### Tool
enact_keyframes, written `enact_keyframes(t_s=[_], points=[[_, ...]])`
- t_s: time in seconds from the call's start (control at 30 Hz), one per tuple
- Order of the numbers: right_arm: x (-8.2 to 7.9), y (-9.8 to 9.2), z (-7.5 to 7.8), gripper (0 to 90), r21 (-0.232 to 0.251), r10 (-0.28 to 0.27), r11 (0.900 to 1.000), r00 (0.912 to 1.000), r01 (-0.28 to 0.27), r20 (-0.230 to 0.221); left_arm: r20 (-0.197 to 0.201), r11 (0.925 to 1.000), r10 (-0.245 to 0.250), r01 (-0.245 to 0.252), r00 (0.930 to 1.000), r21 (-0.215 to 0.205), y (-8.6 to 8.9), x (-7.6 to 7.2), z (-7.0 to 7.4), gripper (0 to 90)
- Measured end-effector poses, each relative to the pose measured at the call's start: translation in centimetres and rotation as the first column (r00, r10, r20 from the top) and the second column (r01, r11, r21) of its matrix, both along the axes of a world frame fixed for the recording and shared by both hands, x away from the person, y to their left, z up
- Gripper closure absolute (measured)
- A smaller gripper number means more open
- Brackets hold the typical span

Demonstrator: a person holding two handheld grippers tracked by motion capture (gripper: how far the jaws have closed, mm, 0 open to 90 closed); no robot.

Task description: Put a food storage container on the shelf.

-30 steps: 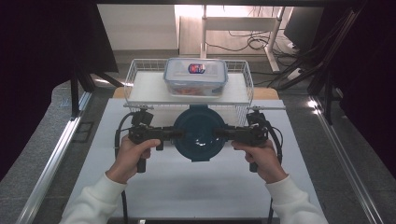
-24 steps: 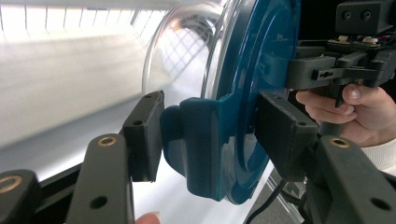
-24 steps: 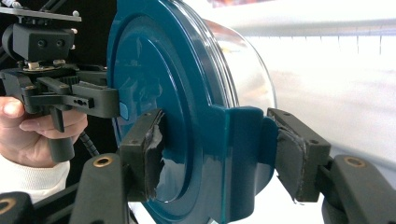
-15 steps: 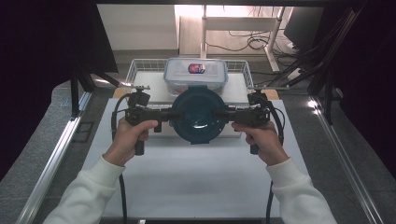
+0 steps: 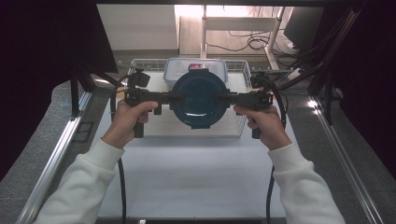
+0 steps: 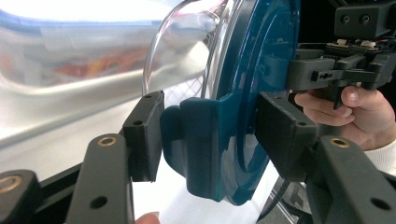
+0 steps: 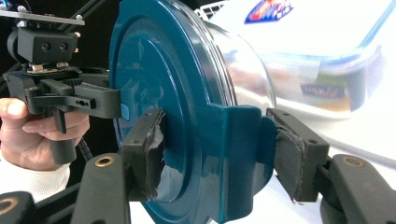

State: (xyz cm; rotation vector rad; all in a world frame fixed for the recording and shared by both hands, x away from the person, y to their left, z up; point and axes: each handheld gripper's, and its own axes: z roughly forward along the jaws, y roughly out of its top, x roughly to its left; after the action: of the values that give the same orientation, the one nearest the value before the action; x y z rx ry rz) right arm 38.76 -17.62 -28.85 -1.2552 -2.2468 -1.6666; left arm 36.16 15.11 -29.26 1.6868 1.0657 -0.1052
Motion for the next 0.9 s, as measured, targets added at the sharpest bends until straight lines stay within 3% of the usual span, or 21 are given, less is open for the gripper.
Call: enact_keyframes(t_s=[0.33,0.9], points=[[2.0,0.3,2.3,39.9,0.015,-0.01,1.0,0.9999,0.01,-0.004,-0.004,0.9999,0.0,0.0,1.0,-0.015,0.4,2.3,2.2,43.4],[4.2,0.7,4.8,40.1,0.001,-0.024,1.0,0.9997,0.024,-0.004,-0.014,0.9994,-0.023,0.023,0.9996,-0.026,1.0,4.9,4.0,43.5]])
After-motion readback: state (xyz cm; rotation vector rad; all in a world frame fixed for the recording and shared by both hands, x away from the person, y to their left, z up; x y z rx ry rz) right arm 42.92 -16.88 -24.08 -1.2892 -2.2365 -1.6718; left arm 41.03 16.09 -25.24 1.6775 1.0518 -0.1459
